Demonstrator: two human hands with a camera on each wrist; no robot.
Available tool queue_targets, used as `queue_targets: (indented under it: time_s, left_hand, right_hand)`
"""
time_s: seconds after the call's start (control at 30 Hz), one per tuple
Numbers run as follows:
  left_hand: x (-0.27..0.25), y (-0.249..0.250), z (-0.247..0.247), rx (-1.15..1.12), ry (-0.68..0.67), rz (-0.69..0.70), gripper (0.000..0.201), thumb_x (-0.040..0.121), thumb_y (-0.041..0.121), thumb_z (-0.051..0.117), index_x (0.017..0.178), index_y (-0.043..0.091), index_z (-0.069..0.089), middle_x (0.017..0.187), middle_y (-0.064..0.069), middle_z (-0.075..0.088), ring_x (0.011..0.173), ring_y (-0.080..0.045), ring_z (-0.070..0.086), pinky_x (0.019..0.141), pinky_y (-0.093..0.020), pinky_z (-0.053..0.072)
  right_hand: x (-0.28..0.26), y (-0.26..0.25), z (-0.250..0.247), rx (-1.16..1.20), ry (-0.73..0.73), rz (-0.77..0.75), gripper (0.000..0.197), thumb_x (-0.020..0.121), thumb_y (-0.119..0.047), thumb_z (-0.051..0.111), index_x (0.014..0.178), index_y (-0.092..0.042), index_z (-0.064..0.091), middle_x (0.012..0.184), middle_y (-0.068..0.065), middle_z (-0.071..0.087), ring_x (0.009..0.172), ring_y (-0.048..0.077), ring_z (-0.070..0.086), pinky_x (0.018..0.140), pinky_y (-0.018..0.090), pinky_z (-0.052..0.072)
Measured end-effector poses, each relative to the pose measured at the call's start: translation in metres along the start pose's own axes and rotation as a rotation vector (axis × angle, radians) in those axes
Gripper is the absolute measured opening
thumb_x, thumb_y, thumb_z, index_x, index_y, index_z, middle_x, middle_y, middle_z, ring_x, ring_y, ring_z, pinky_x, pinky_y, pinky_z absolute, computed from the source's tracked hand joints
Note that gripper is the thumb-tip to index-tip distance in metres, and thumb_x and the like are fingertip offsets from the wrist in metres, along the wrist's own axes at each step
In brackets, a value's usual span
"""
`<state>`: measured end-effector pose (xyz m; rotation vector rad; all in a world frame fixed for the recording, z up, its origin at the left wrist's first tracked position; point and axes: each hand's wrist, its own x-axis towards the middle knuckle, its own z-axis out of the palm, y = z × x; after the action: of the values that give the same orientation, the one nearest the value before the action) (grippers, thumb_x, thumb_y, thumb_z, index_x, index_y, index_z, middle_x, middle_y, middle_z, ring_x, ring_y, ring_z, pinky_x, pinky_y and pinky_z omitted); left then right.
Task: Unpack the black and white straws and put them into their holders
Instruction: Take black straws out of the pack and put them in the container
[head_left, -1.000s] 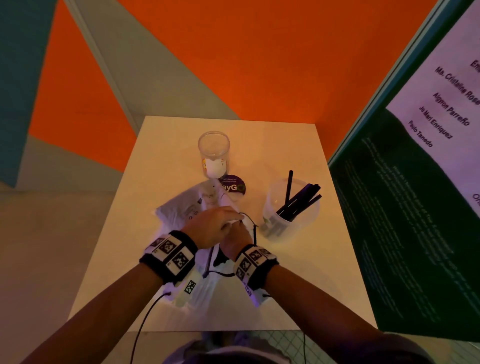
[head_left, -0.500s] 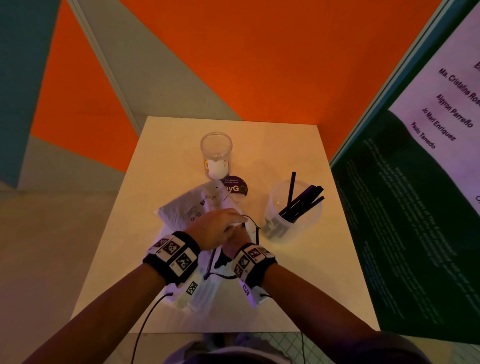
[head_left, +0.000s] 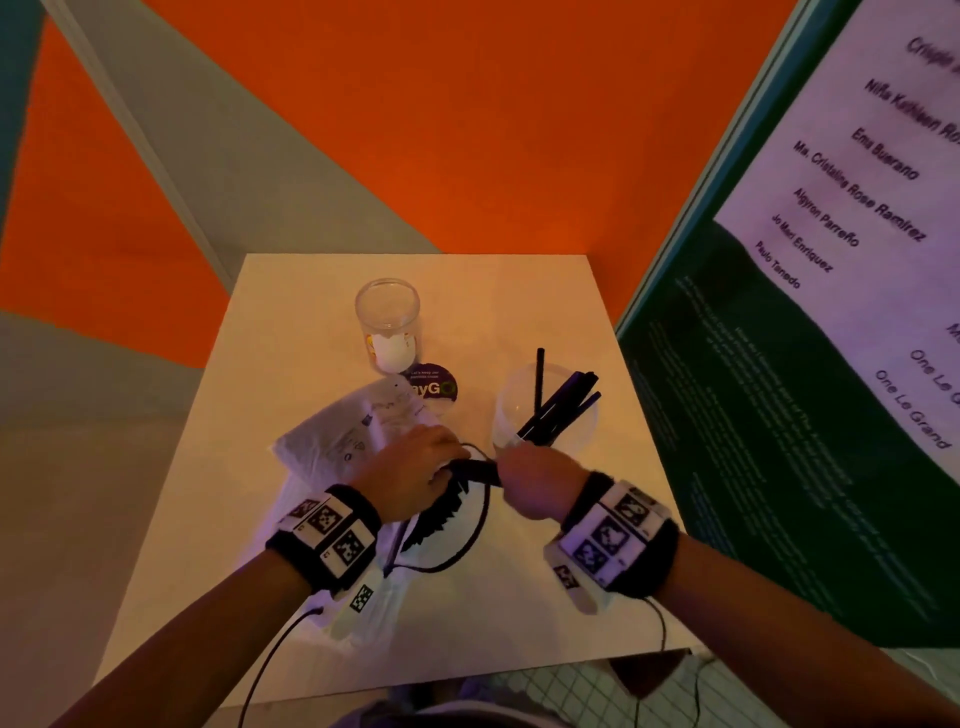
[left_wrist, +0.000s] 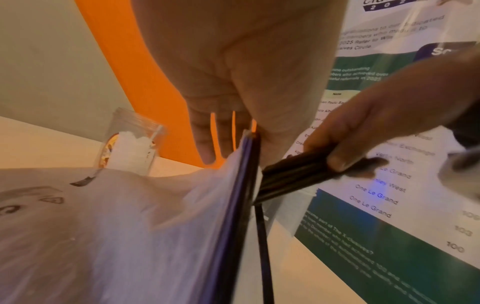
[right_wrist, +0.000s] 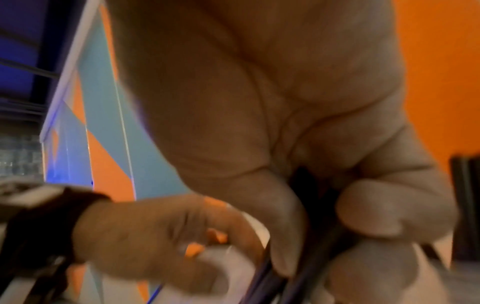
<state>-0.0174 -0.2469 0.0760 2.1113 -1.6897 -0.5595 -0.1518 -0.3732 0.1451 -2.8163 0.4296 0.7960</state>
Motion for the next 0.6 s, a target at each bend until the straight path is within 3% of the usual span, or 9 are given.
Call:
queue_targets:
  time_s: [0.1, 0.17, 0.2, 0.27, 0.33, 0.4, 0.47, 0.53, 0.6]
  left_hand:
    - [0.011, 0.007, 0.012, 0.128, 0.03, 0.064, 0.046, 0.084, 0.032, 0.063, 0.129, 0.022, 0.054, 0.143, -0.002, 0.038, 0.137, -0.024, 0.025, 0.111, -0.047, 0.026]
    - [0.02, 0.015, 0.017, 0.1, 0.01, 0.081, 0.062, 0.078, 0.046, 0.069, 0.132, 0.025, 0.047, 0.145, 0.003, 0.036, 0.14, -0.02, 0.019, 0.114, -0.043, 0.019]
    - [0.025, 0.02, 0.019, 0.045, 0.012, 0.088, 0.066, 0.076, 0.049, 0.07, 0.133, 0.026, 0.046, 0.143, 0.004, 0.04, 0.139, -0.017, 0.023, 0.113, -0.039, 0.02]
    - [0.035, 0.031, 0.021, -0.153, 0.029, 0.077, 0.059, 0.078, 0.044, 0.072, 0.129, 0.027, 0.048, 0.128, 0.005, 0.055, 0.122, -0.012, 0.046, 0.103, -0.03, 0.036]
    - [0.041, 0.042, 0.02, -0.309, 0.042, 0.037, 0.038, 0.084, 0.032, 0.069, 0.119, 0.029, 0.053, 0.102, 0.003, 0.066, 0.092, -0.009, 0.062, 0.082, -0.03, 0.051]
    - [0.045, 0.046, 0.017, -0.377, 0.098, 0.0, 0.016, 0.09, 0.025, 0.063, 0.098, 0.038, 0.057, 0.077, 0.007, 0.063, 0.07, 0.002, 0.059, 0.064, -0.022, 0.046]
    - [0.047, 0.049, 0.013, -0.446, 0.17, -0.028, 0.018, 0.093, 0.025, 0.06, 0.084, 0.04, 0.055, 0.066, 0.009, 0.058, 0.06, 0.004, 0.055, 0.056, -0.011, 0.038]
    - [0.049, 0.056, 0.007, -0.53, 0.224, -0.032, 0.011, 0.093, 0.024, 0.059, 0.087, 0.033, 0.058, 0.063, 0.008, 0.056, 0.056, 0.003, 0.054, 0.054, -0.008, 0.037]
    - [0.052, 0.066, 0.002, -0.612, 0.255, -0.034, 0.01, 0.094, 0.023, 0.058, 0.09, 0.032, 0.058, 0.06, 0.012, 0.058, 0.055, 0.004, 0.054, 0.053, -0.007, 0.037]
  right_hand:
    - [-0.035, 0.026, -0.032, -0.044, -0.034, 0.011, 0.025, 0.097, -0.009, 0.039, 0.115, -0.001, 0.054, 0.115, 0.017, 0.06, 0.101, 0.032, 0.06, 0.069, 0.032, 0.037]
    - [-0.051, 0.04, -0.049, -0.04, -0.057, 0.016, 0.023, 0.096, -0.01, 0.04, 0.111, -0.002, 0.056, 0.111, 0.016, 0.062, 0.097, 0.031, 0.061, 0.069, 0.032, 0.038]
    - [-0.057, 0.044, -0.056, -0.024, -0.057, 0.011, 0.023, 0.096, -0.011, 0.041, 0.11, -0.002, 0.057, 0.108, 0.016, 0.062, 0.094, 0.03, 0.061, 0.068, 0.032, 0.038]
    - [-0.065, 0.051, -0.067, 0.016, -0.03, -0.011, 0.022, 0.097, -0.013, 0.042, 0.108, -0.004, 0.059, 0.103, 0.012, 0.062, 0.086, 0.027, 0.058, 0.066, 0.031, 0.034]
    - [-0.07, 0.057, -0.073, 0.103, 0.03, -0.029, 0.021, 0.097, -0.018, 0.045, 0.111, -0.01, 0.059, 0.102, 0.007, 0.061, 0.083, 0.021, 0.054, 0.066, 0.029, 0.034]
    - [-0.071, 0.065, -0.075, 0.323, 0.171, -0.037, 0.025, 0.096, -0.026, 0.051, 0.119, -0.017, 0.054, 0.107, 0.002, 0.063, 0.084, 0.016, 0.056, 0.067, 0.026, 0.038]
    - [-0.07, 0.073, -0.073, 0.633, 0.347, -0.045, 0.048, 0.09, -0.041, 0.059, 0.132, -0.026, 0.04, 0.109, -0.001, 0.065, 0.086, 0.012, 0.061, 0.07, 0.022, 0.042]
    - [-0.069, 0.074, -0.068, 0.986, 0.483, -0.06, 0.076, 0.078, -0.051, 0.064, 0.141, -0.033, 0.025, 0.117, -0.002, 0.062, 0.101, 0.008, 0.061, 0.082, 0.022, 0.045]
    - [-0.062, 0.066, -0.058, 1.243, 0.563, -0.124, 0.08, 0.078, -0.041, 0.069, 0.142, -0.032, 0.022, 0.126, -0.001, 0.057, 0.115, 0.011, 0.056, 0.096, 0.028, 0.046]
